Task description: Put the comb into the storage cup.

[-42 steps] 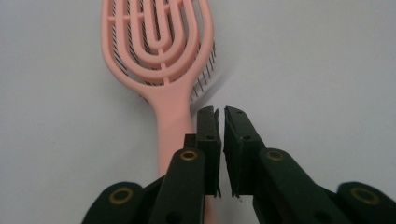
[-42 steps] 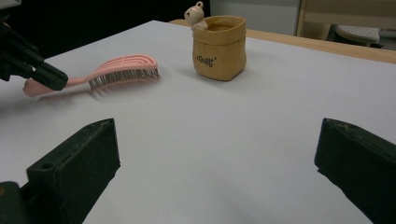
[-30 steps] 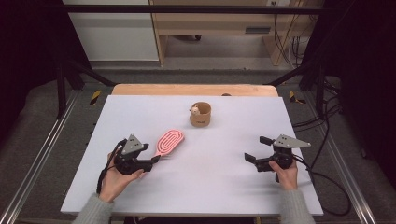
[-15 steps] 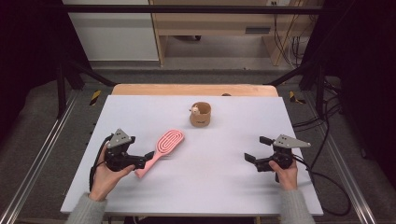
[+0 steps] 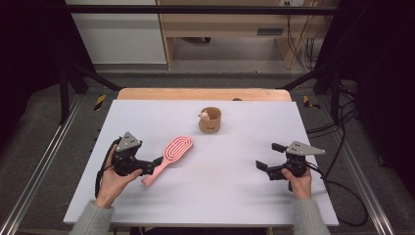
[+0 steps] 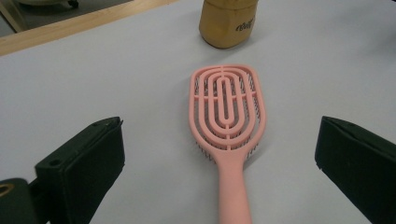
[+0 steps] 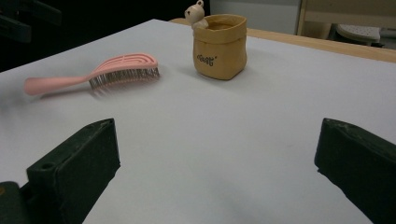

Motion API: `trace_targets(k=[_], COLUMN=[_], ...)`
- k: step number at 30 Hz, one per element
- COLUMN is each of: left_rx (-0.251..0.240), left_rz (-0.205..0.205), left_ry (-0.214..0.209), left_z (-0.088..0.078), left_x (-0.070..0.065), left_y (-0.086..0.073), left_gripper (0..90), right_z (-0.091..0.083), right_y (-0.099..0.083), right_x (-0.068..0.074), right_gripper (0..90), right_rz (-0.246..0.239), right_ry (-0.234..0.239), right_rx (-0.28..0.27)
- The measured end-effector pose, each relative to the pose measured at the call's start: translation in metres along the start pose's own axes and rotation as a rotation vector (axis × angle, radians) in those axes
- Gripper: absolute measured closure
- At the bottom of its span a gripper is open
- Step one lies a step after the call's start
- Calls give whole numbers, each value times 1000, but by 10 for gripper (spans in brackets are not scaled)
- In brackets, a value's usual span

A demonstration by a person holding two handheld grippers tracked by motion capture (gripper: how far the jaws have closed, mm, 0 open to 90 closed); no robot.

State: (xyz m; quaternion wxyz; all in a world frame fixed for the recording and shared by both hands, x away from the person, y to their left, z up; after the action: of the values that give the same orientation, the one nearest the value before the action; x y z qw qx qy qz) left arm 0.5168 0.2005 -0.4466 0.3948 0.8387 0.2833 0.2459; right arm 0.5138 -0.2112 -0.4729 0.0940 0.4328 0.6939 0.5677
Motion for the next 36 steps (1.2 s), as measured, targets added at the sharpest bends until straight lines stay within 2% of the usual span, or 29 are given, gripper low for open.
trace_targets(k=[12, 20, 28, 36], left_rx=[44, 96, 140, 192], left_rz=[3, 18, 27, 55], left_ry=[-21, -31, -32, -55], left_z=[17, 29, 37, 44], left_x=[-3, -6, -9, -15], left_y=[-9, -18, -26, -32], left_gripper=[26, 33, 66, 151], right_z=[0, 0, 1, 1], right_y=[0, 0, 0, -1], right_x=[0, 0, 0, 0], right_gripper=[4, 4, 4, 4], right_rz=[-1, -1, 0, -1], right_ry=[0, 0, 1, 1], right_rx=[2, 1, 3, 3])
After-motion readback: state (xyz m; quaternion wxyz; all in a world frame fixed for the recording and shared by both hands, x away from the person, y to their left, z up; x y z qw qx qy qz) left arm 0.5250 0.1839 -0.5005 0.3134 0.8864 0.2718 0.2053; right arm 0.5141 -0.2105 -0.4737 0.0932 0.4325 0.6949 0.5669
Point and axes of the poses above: each handheld gripper's, and its own axes: z roughly forward along the jaws, y roughly out of its top, x roughly to its left, the point moved 7 cm from there along z, roughly forward along the jaws, and after that the axes turned 14 degrees about z, right-handed, at the moved point
